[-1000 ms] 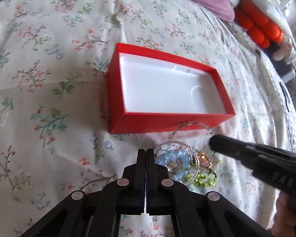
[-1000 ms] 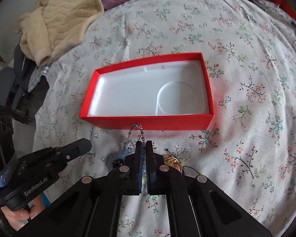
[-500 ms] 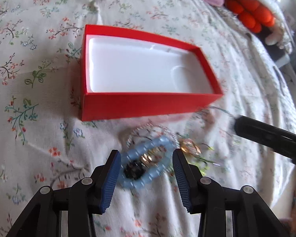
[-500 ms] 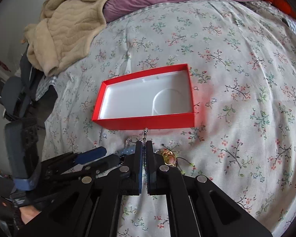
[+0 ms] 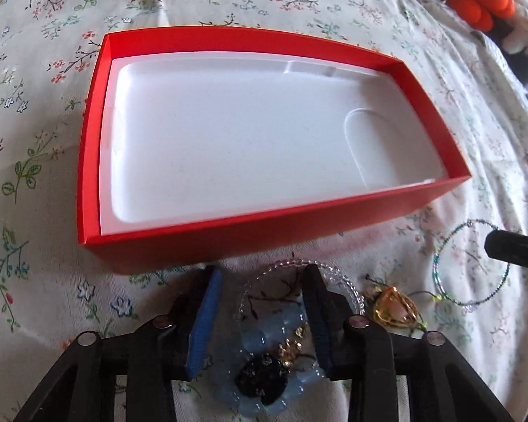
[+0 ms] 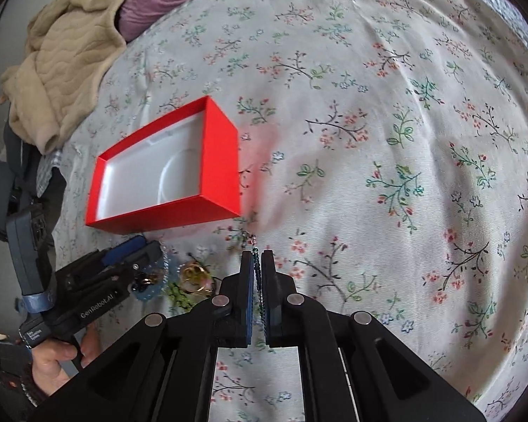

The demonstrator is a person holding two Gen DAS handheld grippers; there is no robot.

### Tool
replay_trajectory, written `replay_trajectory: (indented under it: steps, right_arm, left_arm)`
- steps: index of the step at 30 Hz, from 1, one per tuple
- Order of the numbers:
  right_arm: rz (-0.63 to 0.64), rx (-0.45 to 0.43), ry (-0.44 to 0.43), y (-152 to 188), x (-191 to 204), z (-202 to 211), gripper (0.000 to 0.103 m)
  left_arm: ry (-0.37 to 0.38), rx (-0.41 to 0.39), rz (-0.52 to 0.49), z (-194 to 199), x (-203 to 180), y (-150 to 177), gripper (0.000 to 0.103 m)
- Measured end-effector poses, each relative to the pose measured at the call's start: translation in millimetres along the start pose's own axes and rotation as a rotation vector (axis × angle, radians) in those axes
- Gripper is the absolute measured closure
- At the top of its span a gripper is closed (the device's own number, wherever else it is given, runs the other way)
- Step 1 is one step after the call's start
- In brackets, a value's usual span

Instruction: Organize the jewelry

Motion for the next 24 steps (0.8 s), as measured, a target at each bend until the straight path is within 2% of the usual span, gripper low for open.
replay_trajectory:
  steps: [1, 2, 3, 4, 5, 6, 7, 12, 18, 22, 23, 24]
  right_arm:
    - [-0.001, 0.003, 0.013, -0.2, -3.8, -0.7, 0.095]
    - [-0.002, 0.006, 0.021, -0.3, -4.6, -1.9, 0.089]
    - [-0.002, 0.008, 0.023, -0.7, -7.2, -2.0, 0.078]
    - [-0.003, 0.007, 0.020, -1.1, -9.4, -1.2, 0.072]
    - [-0.007, 0.002, 0.020, -1.9, -10.6, -0.7, 0.062]
    - [-0.008, -0.003, 0.018, -2.7, -12.3, 0.8, 0.057]
    - [-0.009, -0.007, 0.018, -2.9, -12.6, 1.8, 0.056]
    - [-0.018, 0.000, 0.035, -1.3, -15.7, 1.8, 0.056]
    - [-0.037, 0.003, 0.076, 0.0, -20.2, -3.5, 0.056]
    - [-0.022, 0.005, 0.044, 3.7, -7.6, -2.2, 0.056]
    - [-0.015, 0.004, 0.039, 5.5, -3.8, -1.7, 0.056]
    - [-0.012, 0.002, 0.040, 6.6, -1.7, -1.5, 0.056]
  left_arm:
    - [-0.005, 0.001, 0.000, -0.4, 0.8, -0.7, 0.070]
    - [-0.008, 0.001, 0.001, -0.6, 1.5, -1.8, 0.078]
    - [-0.011, 0.001, 0.004, -0.8, 2.7, -2.5, 0.084]
    - [-0.011, 0.003, 0.010, -1.3, 4.0, -2.7, 0.093]
    - [-0.011, 0.004, 0.021, -1.5, 5.7, -2.4, 0.096]
    - [-0.005, 0.004, 0.030, -1.0, 6.7, -2.2, 0.098]
    - [-0.005, 0.003, 0.035, 0.3, 7.4, -2.1, 0.102]
    - [0.036, -0.044, 0.065, 19.5, 1.1, -2.7, 0.103]
    - [0.063, -0.114, 0.024, 54.6, -8.7, -2.4, 0.103]
    - [0.039, -0.076, 0.033, 49.1, 2.5, 5.5, 0.103]
    - [0.039, -0.059, 0.044, 44.6, 5.7, 7.4, 0.088]
    - [0.042, -0.050, 0.051, 40.5, 6.5, 7.6, 0.081]
Point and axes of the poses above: each gripper's, at about its wrist camera, not at the fingertips, and z roughly against the way its jaws point, x to its left, y to its underside, the point moved 9 cm from there along -z, roughly the way its jaws point, and after that the axes turned 15 degrees about -z, right-handed, at the moved point
